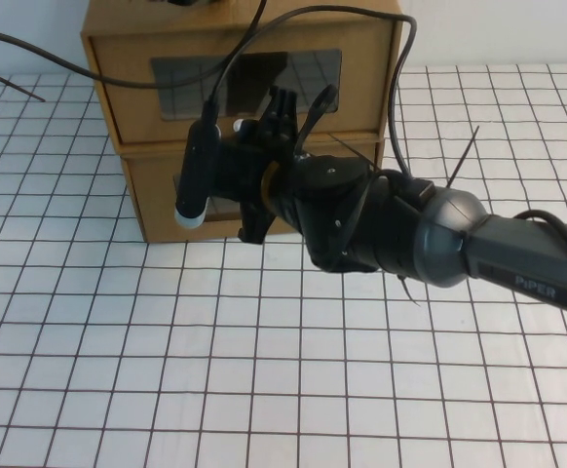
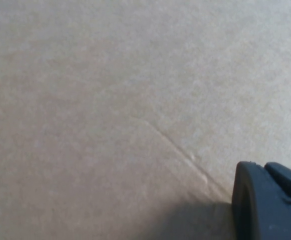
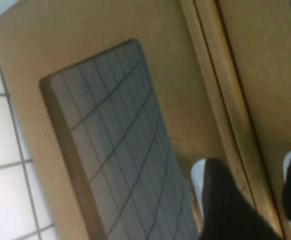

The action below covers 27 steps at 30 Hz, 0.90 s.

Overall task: Open the shoe box
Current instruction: 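Pull the top drawer of the cardboard box fully open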

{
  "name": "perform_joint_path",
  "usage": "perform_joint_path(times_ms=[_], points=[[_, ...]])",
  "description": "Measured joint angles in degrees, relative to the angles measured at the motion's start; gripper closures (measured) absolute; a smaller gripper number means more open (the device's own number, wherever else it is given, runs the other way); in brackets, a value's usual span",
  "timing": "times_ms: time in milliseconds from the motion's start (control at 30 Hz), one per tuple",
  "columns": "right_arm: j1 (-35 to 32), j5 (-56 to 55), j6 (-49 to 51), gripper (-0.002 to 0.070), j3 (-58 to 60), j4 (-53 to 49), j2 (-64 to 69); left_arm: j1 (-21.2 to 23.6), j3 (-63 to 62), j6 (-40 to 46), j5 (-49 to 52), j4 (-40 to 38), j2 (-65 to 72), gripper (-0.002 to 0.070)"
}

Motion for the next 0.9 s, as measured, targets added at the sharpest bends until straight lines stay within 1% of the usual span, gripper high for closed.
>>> perform_joint_path(times_ms=[100,233,333,533,767,900], points=[[0.1,1.6,0.0,0.0441,0.0,0.8,0.0,0.0,0.0,0.0,0.0,0.0,0.0,0.0677],[0.3,3.5,-0.2,0.0480,0.0,4.3,-0.7,0.0,0.0,0.0,0.0,0.1,0.0,0.0677],[0.3,5.6,-0.4,0.0490,-0.4,5.8,-2.5,0.0,0.0,0.0,0.1,0.1,0.0,0.0677],[-0.2,6.4,-3.8,0.0493,-0.9,7.3,-3.9,0.0,0.0,0.0,0.2,0.1,0.0,0.0677],[-0.2,3.2,-4.6,0.0493,-0.9,7.4,-2.1,0.0,0.0,0.0,0.3,0.1,0.0,0.0677],[-0.2,2.6,-4.6,0.0472,-0.9,7.4,-1.3,0.0,0.0,0.0,0.3,0.1,0.0,0.0677]])
